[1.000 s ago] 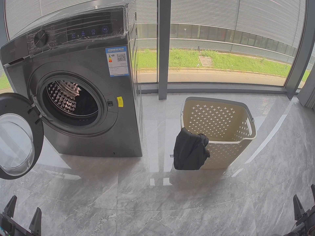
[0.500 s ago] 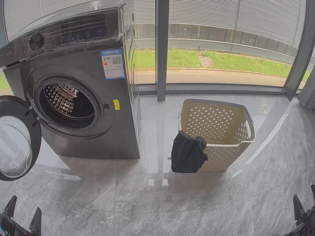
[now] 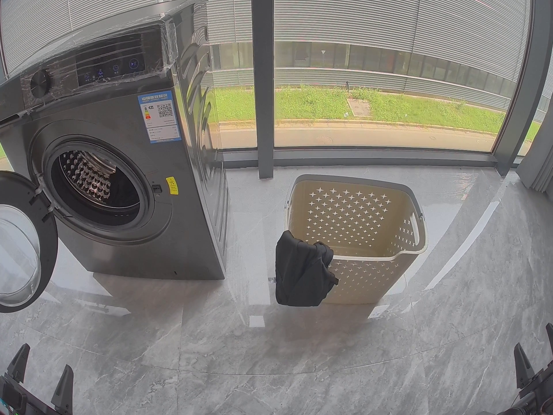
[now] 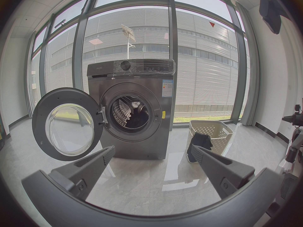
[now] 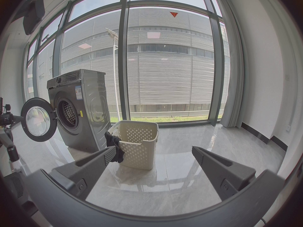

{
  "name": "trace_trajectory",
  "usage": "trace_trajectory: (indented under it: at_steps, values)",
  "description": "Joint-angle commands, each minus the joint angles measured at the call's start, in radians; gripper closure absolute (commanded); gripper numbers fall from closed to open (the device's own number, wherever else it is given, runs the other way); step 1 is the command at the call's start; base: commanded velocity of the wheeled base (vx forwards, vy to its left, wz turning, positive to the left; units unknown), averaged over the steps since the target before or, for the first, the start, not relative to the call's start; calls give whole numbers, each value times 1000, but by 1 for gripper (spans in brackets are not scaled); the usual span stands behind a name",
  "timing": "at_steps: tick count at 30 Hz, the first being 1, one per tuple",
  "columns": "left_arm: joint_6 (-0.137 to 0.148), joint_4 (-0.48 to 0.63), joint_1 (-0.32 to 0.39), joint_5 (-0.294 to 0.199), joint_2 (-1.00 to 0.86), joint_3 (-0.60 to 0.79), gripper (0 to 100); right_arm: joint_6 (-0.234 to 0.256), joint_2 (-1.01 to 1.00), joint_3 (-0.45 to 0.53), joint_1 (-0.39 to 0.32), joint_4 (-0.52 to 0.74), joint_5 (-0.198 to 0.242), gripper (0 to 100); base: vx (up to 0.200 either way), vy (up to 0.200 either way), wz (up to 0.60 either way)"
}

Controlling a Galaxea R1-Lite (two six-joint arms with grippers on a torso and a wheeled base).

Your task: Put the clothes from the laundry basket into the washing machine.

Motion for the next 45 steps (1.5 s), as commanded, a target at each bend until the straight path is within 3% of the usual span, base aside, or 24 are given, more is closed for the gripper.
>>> trace_trajectory:
  at_steps: [1, 3, 6, 7, 8, 11, 16, 18, 21, 24, 32, 34, 37, 41, 45]
  values:
    - [-1, 0, 0, 1, -16, 16, 0, 16, -7, -121, 9, -35, 34, 0, 0, 0, 0]
    - [2, 0, -1, 1, -16, 16, 0, 57, 73, -302, 28, -21, 54, 0, 0, 0, 0]
    - [10, 1, 0, -2, -16, 16, 0, 68, 206, -411, 86, 27, 103, 0, 0, 0, 0]
    - [10, 1, 0, -2, -16, 16, 0, 68, 214, -412, 88, 30, 107, 0, 0, 0, 0]
    - [9, 0, 0, -1, -16, 16, 0, 63, 317, -406, 121, 47, 187, 0, 0, 0, 0]
    - [9, 0, -1, -1, -16, 16, 0, 68, 501, -375, 152, 11, 293, 0, 0, 0, 0]
    - [9, 0, -1, -1, -16, 16, 0, 74, 735, -328, 221, -145, 410, 0, 0, 0, 0]
    - [9, 0, 0, -1, -16, 16, 0, 72, 812, -294, 272, -200, 422, 0, 0, 0, 0]
    - [10, 0, -1, -1, -16, 16, 0, 74, 958, -276, 332, -242, 416, 0, 0, 0, 0]
    - [9, 0, -1, -1, -16, 16, 0, 77, 1050, -280, 336, -260, 407, 0, 200, 0, 0]
    - [1, 0, 0, 1, -16, 16, 0, 166, 1291, -285, 375, -497, 370, 0, 200, 0, 0]
    - [2, 0, 0, 1, -16, 16, 0, 212, 1367, -286, 424, -579, 313, 0, 200, 0, 0]
    - [1, 0, 0, 1, -16, 16, 0, 256, 1461, -296, 459, -665, 272, 0, 133, 0, 0]
    - [1, 0, 0, 1, -16, 16, 0, 267, 1611, -320, 467, -747, 219, 0, 0, 0, 0]
    - [1, 0, -1, 1, -16, 16, 0, 269, 1716, -352, 465, -822, 201, 0, 0, 0, 0]
